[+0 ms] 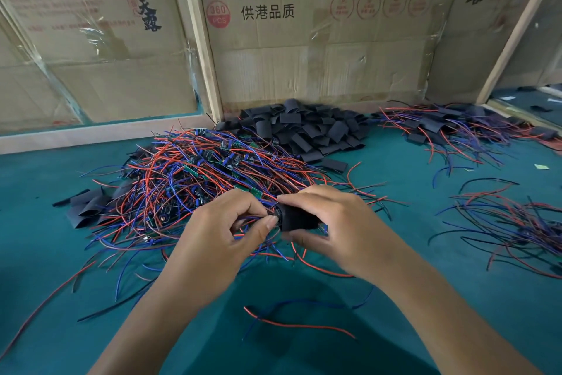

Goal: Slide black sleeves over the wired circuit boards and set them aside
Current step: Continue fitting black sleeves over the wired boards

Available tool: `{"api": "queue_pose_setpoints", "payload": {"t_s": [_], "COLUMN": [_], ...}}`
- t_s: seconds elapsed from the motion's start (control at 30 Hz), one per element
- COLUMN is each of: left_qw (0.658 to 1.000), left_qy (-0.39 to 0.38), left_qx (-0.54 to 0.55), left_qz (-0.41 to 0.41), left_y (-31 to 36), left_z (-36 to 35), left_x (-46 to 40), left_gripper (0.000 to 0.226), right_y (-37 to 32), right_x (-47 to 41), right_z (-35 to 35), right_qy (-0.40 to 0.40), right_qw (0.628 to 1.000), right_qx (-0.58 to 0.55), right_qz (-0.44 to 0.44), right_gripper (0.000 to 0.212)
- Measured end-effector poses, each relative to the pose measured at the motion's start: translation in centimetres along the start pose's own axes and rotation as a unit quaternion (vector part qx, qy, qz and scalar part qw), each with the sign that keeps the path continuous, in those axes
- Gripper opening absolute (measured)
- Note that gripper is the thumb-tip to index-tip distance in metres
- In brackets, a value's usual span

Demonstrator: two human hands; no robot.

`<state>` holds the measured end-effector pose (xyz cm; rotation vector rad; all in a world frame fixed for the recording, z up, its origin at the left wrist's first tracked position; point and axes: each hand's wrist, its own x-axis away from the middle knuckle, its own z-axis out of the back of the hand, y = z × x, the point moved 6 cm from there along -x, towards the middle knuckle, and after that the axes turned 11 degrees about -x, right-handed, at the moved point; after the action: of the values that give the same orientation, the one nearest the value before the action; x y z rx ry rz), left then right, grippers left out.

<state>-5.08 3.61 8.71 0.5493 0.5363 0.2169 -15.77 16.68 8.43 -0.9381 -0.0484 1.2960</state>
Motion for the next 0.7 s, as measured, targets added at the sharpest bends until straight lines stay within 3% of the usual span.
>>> {"api": "queue_pose_setpoints", "payload": {"t_s": [0.13, 0.37, 0.7], "left_qw": [0.999, 1.000, 0.984], "left_qy": [-0.004, -0.001, -0.034], "left_qx": [-0.040, -0.031, 0.142], "left_qz": [-0.033, -0.003, 0.106], "left_y": [0.4, 0.3, -1.1], "left_z": [-0.4, -0.6, -1.0], "left_x": [0.1, 0.1, 0.0], "left_gripper": [0.015, 0.021, 0.024], "right_y": [0.0, -0.4, -1.3], "right_x": [0.1, 0.0, 0.3], "right_z": [-0.3, -0.6, -1.2], "right_qy": [-0.007, 0.010, 0.029], "right_qw": [1.000, 1.000, 0.999], "right_qx": [0.011, 0.014, 0.042], "right_qz": [0.004, 0.008, 0.011], "right_gripper": [0.047, 0.042, 0.037]}}
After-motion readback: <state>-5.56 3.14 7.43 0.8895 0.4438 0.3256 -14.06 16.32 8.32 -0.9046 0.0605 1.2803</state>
